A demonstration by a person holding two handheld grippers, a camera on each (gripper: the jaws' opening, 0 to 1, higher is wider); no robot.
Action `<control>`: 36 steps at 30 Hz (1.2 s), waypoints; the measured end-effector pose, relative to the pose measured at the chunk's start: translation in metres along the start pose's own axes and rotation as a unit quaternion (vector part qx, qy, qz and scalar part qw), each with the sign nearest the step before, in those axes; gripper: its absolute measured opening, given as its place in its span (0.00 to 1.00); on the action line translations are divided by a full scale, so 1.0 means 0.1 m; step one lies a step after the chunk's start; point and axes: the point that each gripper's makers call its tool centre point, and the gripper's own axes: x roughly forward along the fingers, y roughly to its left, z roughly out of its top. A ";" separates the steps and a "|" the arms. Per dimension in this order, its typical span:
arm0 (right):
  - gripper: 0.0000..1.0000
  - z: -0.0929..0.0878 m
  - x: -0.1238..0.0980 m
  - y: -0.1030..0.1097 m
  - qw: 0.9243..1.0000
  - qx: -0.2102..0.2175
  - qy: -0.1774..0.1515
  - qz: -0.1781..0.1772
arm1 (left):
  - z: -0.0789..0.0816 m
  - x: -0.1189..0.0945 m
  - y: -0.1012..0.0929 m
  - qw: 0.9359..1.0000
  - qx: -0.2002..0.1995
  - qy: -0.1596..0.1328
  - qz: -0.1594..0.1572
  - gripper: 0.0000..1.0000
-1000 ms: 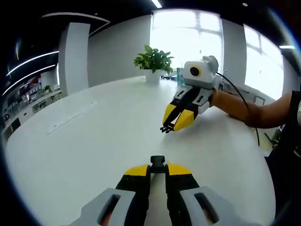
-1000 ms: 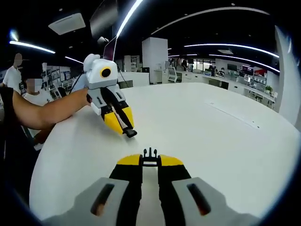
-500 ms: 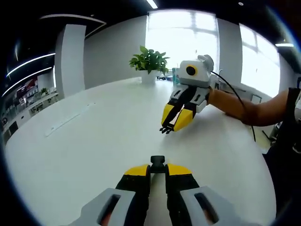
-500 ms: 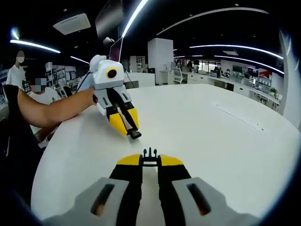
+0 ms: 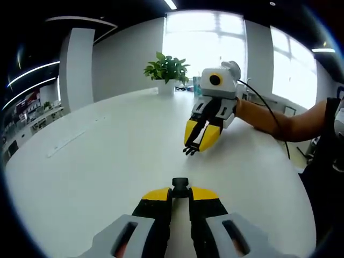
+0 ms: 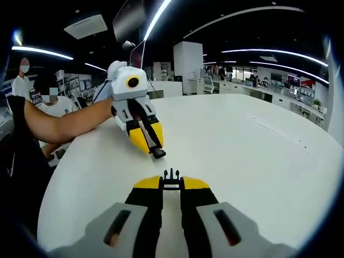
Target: Snap the two parts of the plastic buckle together until the buckle closes and remains connected.
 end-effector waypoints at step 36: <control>0.10 0.01 -0.04 0.29 0.997 -0.003 0.001 0.079 | 0.02 -0.03 -0.29 0.997 0.017 -0.011 -0.071 0.10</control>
